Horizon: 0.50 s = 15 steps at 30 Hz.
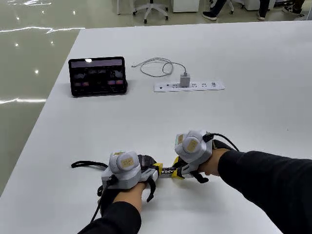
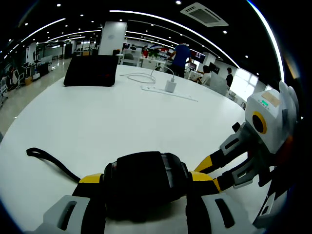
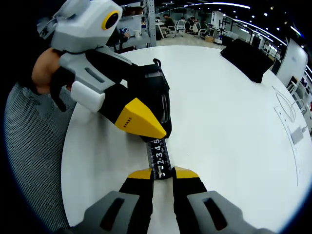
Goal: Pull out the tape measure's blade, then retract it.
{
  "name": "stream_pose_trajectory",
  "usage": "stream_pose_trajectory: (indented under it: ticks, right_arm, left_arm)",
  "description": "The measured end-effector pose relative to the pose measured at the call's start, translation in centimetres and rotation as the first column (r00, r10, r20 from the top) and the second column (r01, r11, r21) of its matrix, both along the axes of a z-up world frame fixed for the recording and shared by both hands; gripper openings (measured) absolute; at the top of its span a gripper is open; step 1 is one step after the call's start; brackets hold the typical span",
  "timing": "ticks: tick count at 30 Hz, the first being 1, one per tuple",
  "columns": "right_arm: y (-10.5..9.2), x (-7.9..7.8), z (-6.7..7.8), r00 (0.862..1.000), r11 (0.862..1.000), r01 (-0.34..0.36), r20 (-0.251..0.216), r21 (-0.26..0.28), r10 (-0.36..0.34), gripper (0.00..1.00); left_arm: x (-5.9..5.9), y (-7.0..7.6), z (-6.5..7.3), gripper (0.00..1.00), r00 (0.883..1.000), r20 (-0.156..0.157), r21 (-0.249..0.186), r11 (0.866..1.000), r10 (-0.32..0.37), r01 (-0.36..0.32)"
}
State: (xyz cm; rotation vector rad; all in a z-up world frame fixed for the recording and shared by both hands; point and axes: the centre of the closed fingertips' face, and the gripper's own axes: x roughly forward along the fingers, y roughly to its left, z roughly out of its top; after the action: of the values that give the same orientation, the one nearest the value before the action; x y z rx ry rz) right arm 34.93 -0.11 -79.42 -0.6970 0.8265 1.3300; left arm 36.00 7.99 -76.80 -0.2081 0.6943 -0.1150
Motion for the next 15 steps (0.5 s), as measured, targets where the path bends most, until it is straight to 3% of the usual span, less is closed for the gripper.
stream_pose_trajectory:
  ticks: [7,10,15]
  right_arm:
    - [0.5,-0.1,0.0,1.000,1.000,-0.011,0.020,0.004,0.011,0.10]
    - [0.8,0.0,0.1,1.000,0.999,0.023,-0.004,0.022,-0.023,0.11]
    - [1.1,-0.1,0.0,1.000,1.000,-0.002,0.015,0.027,0.001,0.11]
  left_arm:
    - [0.0,0.0,0.0,0.62,1.000,0.002,-0.011,1.000,0.004,-0.004]
    - [0.0,0.1,0.1,0.62,1.000,-0.001,-0.022,1.000,0.008,-0.008]
    - [0.0,0.1,0.1,0.62,1.000,0.000,-0.020,1.000,0.008,-0.008]
